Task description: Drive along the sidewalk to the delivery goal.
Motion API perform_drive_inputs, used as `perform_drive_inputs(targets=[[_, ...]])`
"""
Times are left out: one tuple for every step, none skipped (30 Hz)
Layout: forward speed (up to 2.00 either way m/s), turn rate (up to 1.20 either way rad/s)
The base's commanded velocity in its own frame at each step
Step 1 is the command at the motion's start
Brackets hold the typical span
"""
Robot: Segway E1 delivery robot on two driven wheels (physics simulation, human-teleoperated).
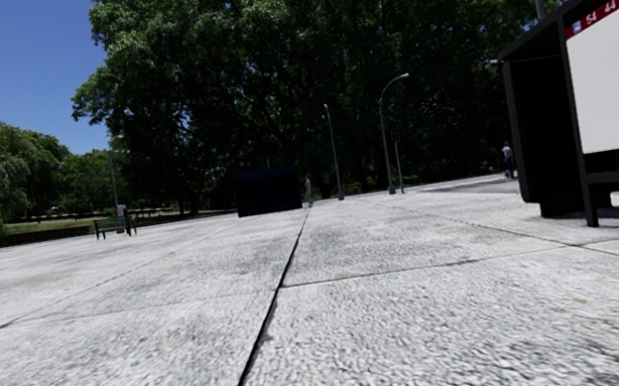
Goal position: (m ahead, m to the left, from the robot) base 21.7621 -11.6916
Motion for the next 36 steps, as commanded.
perform_drive_inputs(targets=[[2.00, 0.00], [2.00, 0.00], [2.00, 0.00], [2.00, 0.00], [2.00, 0.00], [2.00, 0.00], [2.00, 0.00], [2.00, 0.00], [2.00, -0.21], [2.00, -0.21], [2.00, -0.38], [2.00, -0.43], [2.00, -0.44], [2.00, -0.44], [2.00, -0.35], [2.00, -0.17], [2.00, -0.17], [2.00, -0.04], [2.00, 0.00], [2.00, 0.00], [2.00, 0.00], [2.00, 0.00], [2.00, 0.00], [2.00, 0.00], [2.00, 0.00], [2.00, 0.00], [2.00, 0.00], [2.00, 0.00], [2.00, 0.00], [2.00, 0.00], [2.00, 0.00], [2.00, 0.00], [2.00, 0.00], [2.00, 0.00], [2.00, 0.00], [2.00, 0.00]])
